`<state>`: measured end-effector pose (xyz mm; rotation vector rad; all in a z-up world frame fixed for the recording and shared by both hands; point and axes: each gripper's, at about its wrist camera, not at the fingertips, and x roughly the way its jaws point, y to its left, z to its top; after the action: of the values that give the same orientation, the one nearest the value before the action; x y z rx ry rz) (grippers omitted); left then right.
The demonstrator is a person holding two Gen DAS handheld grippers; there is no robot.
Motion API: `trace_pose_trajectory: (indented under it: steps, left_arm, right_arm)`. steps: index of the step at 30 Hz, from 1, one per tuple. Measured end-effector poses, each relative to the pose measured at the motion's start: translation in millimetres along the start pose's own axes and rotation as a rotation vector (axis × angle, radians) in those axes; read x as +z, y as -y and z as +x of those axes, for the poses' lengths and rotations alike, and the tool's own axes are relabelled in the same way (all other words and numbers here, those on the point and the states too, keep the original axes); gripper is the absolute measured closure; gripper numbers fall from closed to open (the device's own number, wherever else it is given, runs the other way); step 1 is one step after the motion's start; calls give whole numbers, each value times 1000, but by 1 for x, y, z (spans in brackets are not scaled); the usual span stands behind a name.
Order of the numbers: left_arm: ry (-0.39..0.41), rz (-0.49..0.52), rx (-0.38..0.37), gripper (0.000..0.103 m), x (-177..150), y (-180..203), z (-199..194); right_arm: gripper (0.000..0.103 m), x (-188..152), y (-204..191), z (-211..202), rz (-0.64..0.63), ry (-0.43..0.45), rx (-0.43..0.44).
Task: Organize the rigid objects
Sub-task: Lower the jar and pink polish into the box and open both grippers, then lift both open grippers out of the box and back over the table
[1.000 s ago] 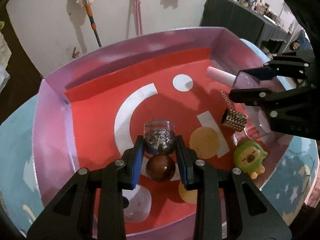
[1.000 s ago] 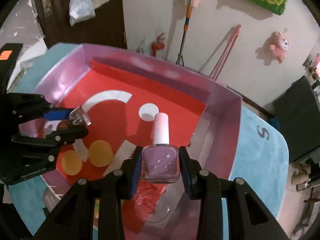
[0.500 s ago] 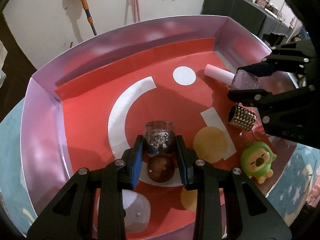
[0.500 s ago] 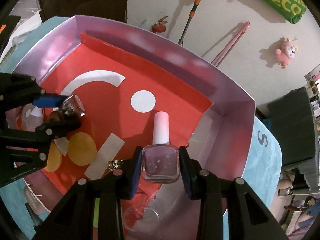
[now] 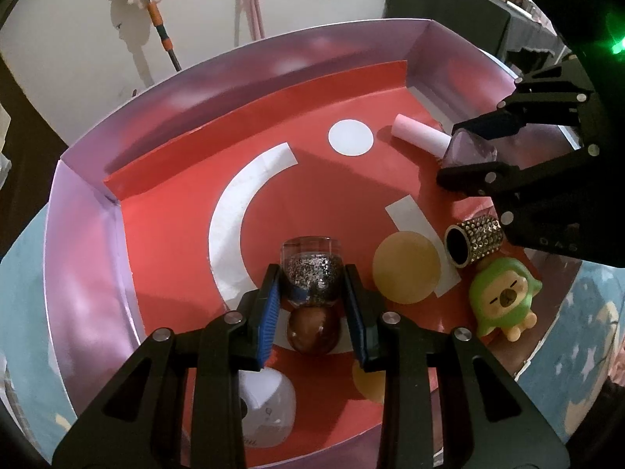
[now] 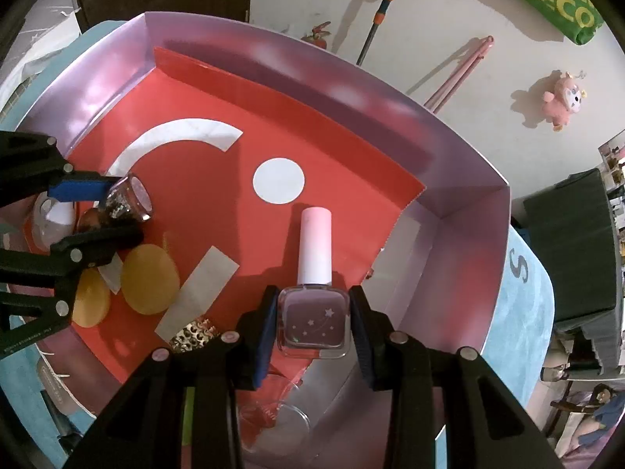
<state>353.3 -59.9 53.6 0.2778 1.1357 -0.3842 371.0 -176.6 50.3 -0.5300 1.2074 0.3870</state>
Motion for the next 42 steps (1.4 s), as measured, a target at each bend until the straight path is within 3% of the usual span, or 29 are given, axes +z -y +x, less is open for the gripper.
trace_pose_trajectory:
  steps: [23, 32, 37, 38, 40, 42]
  left_arm:
    - [26, -42, -26, 73, -1, -9, -8]
    - [112, -70, -50, 73, -12, -14, -45]
    - [192, -94, -63, 72, -30, -9, -83]
    - [215, -100, -68, 69, -36, -7, -93]
    - [264, -115, -76, 29, -47, -3, -108]
    - [342, -123, -80, 27, -61, 1, -127]
  right_arm:
    - [63, -1, 4, -5, 15, 15, 8]
    - [62, -10, 12, -42, 70, 107, 25]
    - [53, -29, 9, -80, 120, 218, 58]
    - [53, -33, 7, -87, 127, 239, 66]
    - [53, -42, 4, -99, 140, 273, 75]
    - [52, -55, -2, -112, 157, 318, 86]
